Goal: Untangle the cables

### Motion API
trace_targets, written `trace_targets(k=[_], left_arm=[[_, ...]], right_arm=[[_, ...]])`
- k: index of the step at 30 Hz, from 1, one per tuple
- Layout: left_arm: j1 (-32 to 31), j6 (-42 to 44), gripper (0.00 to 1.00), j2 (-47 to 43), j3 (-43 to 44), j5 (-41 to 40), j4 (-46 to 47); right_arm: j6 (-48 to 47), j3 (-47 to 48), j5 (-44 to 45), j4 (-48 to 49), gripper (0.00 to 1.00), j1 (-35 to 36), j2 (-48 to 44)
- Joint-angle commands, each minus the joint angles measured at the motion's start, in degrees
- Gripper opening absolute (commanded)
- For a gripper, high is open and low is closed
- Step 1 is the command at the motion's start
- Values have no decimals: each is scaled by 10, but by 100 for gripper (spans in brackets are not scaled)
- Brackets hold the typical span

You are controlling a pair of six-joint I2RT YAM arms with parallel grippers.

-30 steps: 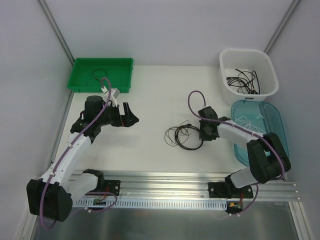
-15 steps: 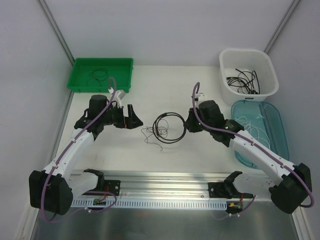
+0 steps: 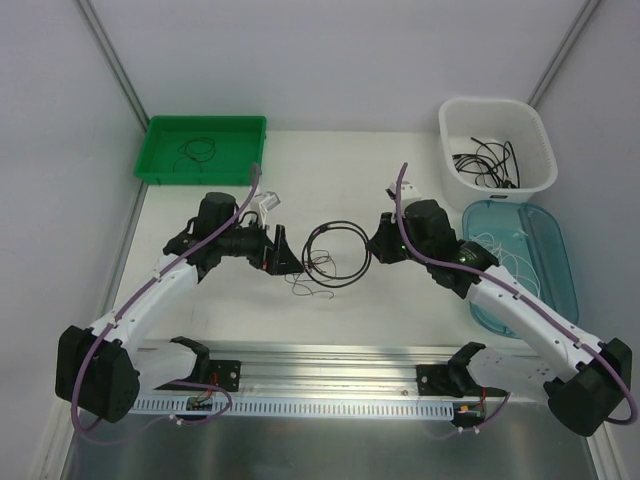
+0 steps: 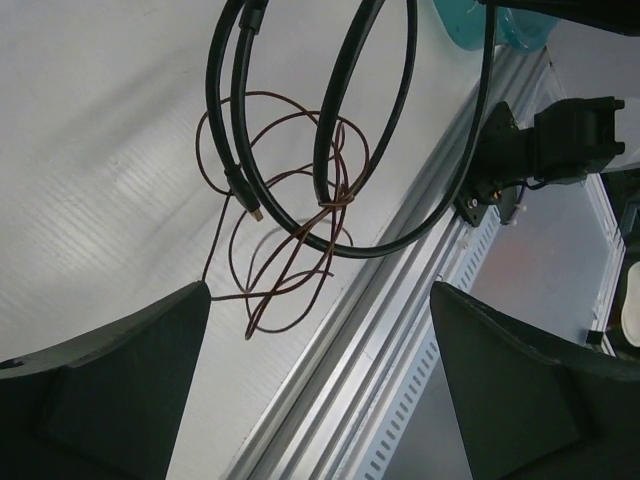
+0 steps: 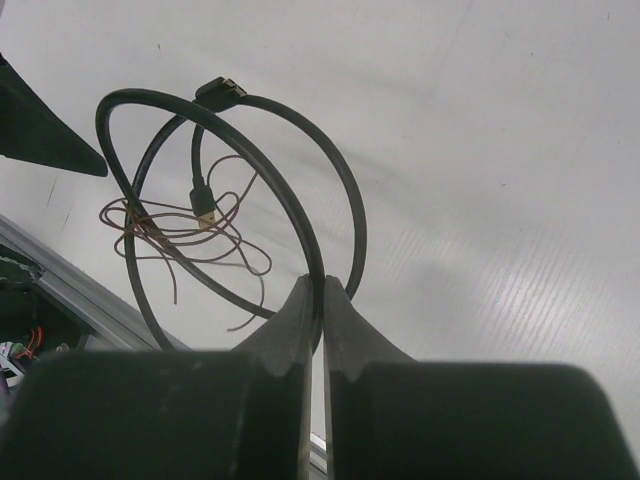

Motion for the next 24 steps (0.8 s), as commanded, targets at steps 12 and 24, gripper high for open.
trace_targets(k=[12, 24], left_arm=[[-30, 30, 86, 18, 18, 26, 14], [-42, 45, 0, -5, 23, -68, -7]], right_arm=[[6, 42, -17, 24, 1, 4, -46], [-12, 30, 76, -20, 1, -15, -39]])
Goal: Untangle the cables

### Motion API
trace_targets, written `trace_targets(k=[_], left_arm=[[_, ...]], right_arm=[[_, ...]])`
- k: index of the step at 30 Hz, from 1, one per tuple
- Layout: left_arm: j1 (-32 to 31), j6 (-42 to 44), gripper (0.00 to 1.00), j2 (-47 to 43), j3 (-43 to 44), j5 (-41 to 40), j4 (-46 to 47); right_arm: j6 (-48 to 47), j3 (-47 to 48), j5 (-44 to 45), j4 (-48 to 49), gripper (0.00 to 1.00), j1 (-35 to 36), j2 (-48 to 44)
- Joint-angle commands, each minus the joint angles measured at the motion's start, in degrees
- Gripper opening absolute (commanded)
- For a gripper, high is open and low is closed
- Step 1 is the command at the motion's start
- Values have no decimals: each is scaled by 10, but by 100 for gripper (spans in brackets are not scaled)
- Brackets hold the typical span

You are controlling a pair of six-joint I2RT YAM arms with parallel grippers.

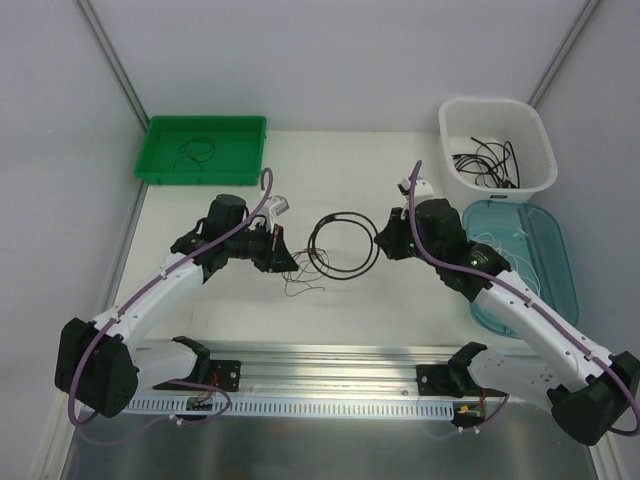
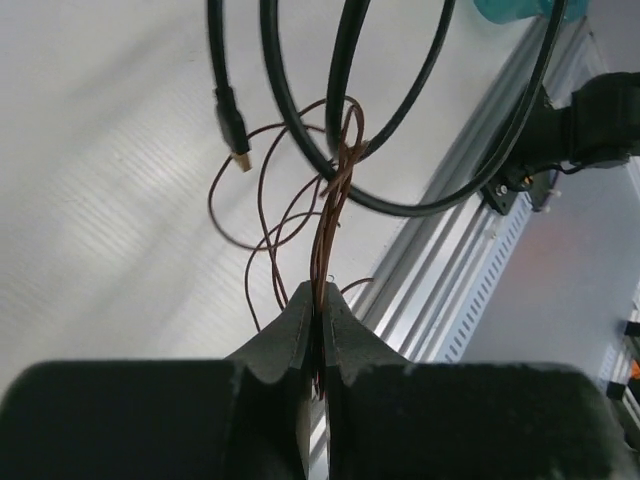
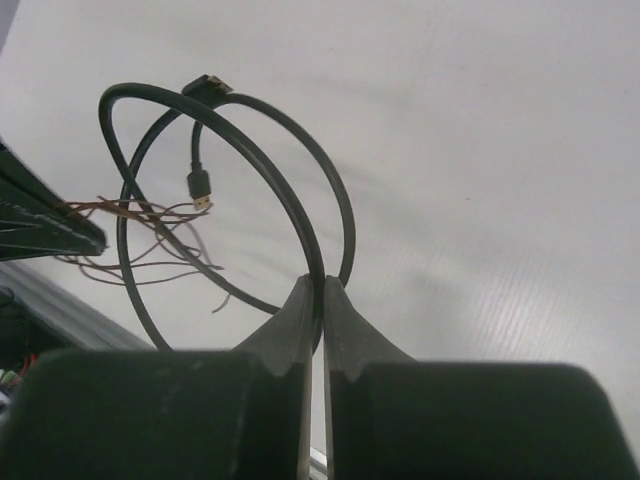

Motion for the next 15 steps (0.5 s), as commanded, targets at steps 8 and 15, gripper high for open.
trace_targets(k=[8, 15], left_arm=[[80, -39, 0, -107, 16, -370, -53], [121, -71, 0, -165, 1, -455, -52]], right_arm=[[37, -58, 18, -57, 1, -184, -5], [41, -75, -4, -59, 1, -216, 34]])
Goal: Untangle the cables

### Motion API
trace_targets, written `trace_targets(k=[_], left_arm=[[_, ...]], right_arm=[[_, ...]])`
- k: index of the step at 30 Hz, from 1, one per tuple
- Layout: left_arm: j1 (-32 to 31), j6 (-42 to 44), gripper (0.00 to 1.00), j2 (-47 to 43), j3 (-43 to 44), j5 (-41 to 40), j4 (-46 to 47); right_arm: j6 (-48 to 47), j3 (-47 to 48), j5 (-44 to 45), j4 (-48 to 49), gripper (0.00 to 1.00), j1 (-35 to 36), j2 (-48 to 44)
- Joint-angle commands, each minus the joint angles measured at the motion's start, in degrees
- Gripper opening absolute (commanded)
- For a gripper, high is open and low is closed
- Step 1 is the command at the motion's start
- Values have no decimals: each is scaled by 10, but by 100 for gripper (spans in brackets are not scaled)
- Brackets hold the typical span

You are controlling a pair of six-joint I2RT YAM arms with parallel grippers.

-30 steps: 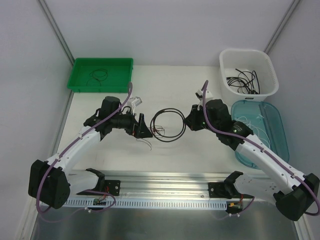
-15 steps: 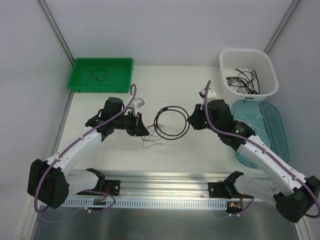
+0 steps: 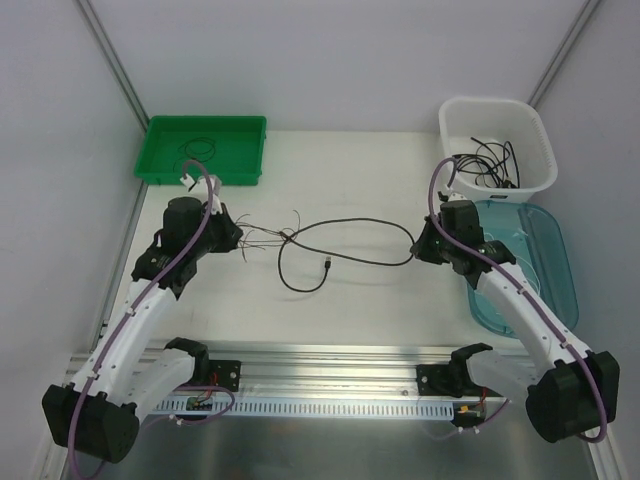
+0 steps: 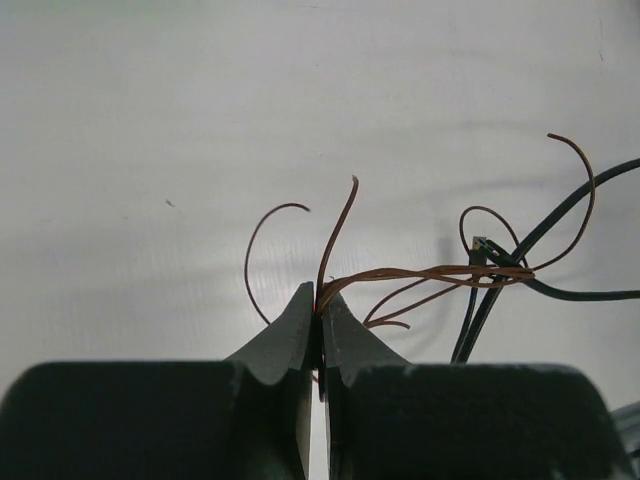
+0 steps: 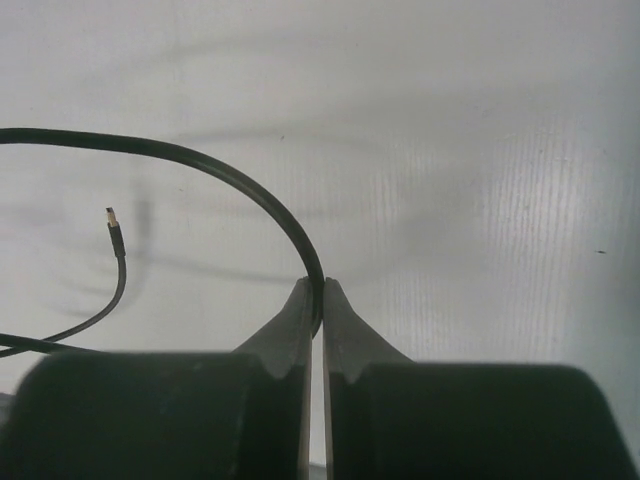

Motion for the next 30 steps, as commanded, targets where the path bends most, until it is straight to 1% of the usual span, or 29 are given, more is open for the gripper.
trace_targets(k=[1, 2, 4, 6, 7, 8, 10, 11, 13, 15, 16, 17, 19, 20, 21, 22, 23, 26, 27, 29, 30], left_arm=[[10, -17, 0, -27, -1, -108, -6], [10, -17, 0, -30, -2, -115, -5], [11, -18, 0, -33, -2, -160, -14], [24, -38, 0, -39, 4, -217, -34], [29, -41, 0, -42, 6, -260, -46], [32, -45, 0, -47, 6, -279, -49], [36, -53, 0, -63, 2, -301, -49], [36, -54, 2, -68, 0, -304, -49], [36, -54, 4, -67, 0, -300, -48], [36, -46, 4, -52, 6, -256, -47], [36, -41, 3, -46, 10, -231, -47], [36, -31, 3, -34, 12, -176, -40], [36, -15, 0, -21, 14, -119, -27], [36, -6, 0, -16, 15, -83, -20], [36, 3, 0, -5, 17, -23, -11], [37, 8, 0, 1, 17, 12, -3], [36, 11, 0, 9, 14, 61, 7], [35, 16, 0, 26, 13, 133, 23], [35, 17, 0, 31, 12, 171, 31], [29, 24, 0, 40, 14, 198, 33], [26, 27, 0, 41, 15, 215, 34]], right_arm=[[5, -3, 7, -3, 1, -8, 16], [6, -3, 13, -3, 1, -9, 18], [5, -2, 19, -3, 1, -10, 24], [6, 0, 30, -15, 1, -20, 28], [5, -3, 25, -15, 1, -25, 26], [6, -6, 23, -15, 1, -30, 23], [8, -11, 19, -11, 1, -41, 15], [12, -13, 19, -10, 1, -42, 12], [14, -12, 13, -8, 1, -45, 10], [10, -8, -1, -2, 1, -44, 13], [8, -6, -43, 4, 1, -43, 23], [3, 0, -53, 4, 1, -39, 29], [1, 6, -44, 2, 2, -21, 40], [-3, 9, -43, -1, 9, -13, 50], [-13, 18, -42, -3, 16, 4, 57], [-20, 26, -39, -6, 25, 17, 63], [-24, 31, -31, -8, 43, 46, 71], [-46, 53, 10, 4, 63, 94, 72], [-55, 57, 11, 11, 64, 119, 71], [-84, 67, -1, 42, 65, 142, 72], [-96, 72, -28, 51, 65, 150, 77]])
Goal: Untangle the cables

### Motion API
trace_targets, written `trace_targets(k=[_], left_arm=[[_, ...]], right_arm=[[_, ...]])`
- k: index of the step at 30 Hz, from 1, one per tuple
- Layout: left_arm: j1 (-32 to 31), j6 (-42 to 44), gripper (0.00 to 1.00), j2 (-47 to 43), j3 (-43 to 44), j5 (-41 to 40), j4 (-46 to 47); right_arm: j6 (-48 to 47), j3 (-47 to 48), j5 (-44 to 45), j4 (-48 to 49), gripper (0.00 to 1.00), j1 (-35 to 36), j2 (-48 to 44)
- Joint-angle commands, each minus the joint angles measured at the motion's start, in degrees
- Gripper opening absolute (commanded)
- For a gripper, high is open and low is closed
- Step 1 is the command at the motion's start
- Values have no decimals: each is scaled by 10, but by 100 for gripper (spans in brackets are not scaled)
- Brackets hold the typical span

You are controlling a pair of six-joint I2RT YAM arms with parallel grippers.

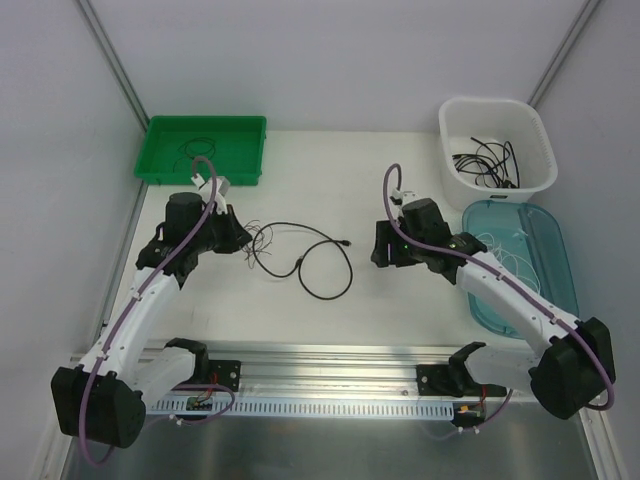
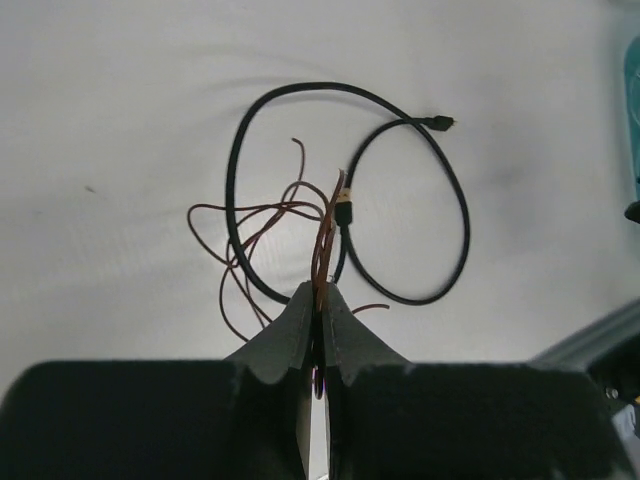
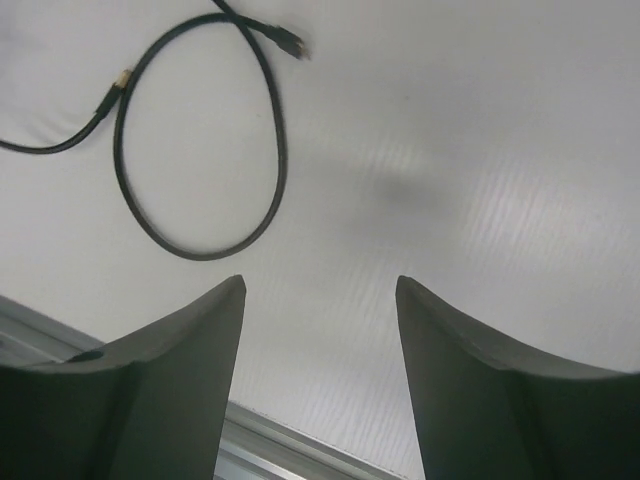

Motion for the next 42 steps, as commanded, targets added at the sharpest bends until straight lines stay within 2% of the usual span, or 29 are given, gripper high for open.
trace_targets(k=[1, 6, 10, 18, 25, 31, 36, 42], left_arm=[[-9, 28, 0, 6, 16, 122, 37], [-33, 55, 0, -1, 17, 162, 41], [-42, 73, 0, -17, 13, 178, 44], [-44, 95, 0, -55, 6, 234, 60], [-45, 103, 0, -69, 3, 271, 72], [-45, 105, 0, -63, 2, 277, 72], [-46, 106, 0, -58, 3, 287, 72], [-47, 109, 0, -58, 1, 313, 78]], right_arm=[[-83, 48, -41, 55, 66, 29, 5], [-160, 109, -156, 79, 68, 46, 95], [-205, 158, -205, 124, 69, 52, 156], [-308, 345, -290, 104, 70, 51, 336], [-322, 443, -401, 84, 72, 52, 459], [-329, 474, -502, 74, 72, 53, 523], [-355, 491, -525, 47, 73, 65, 555], [-322, 497, -502, 89, 72, 71, 591]])
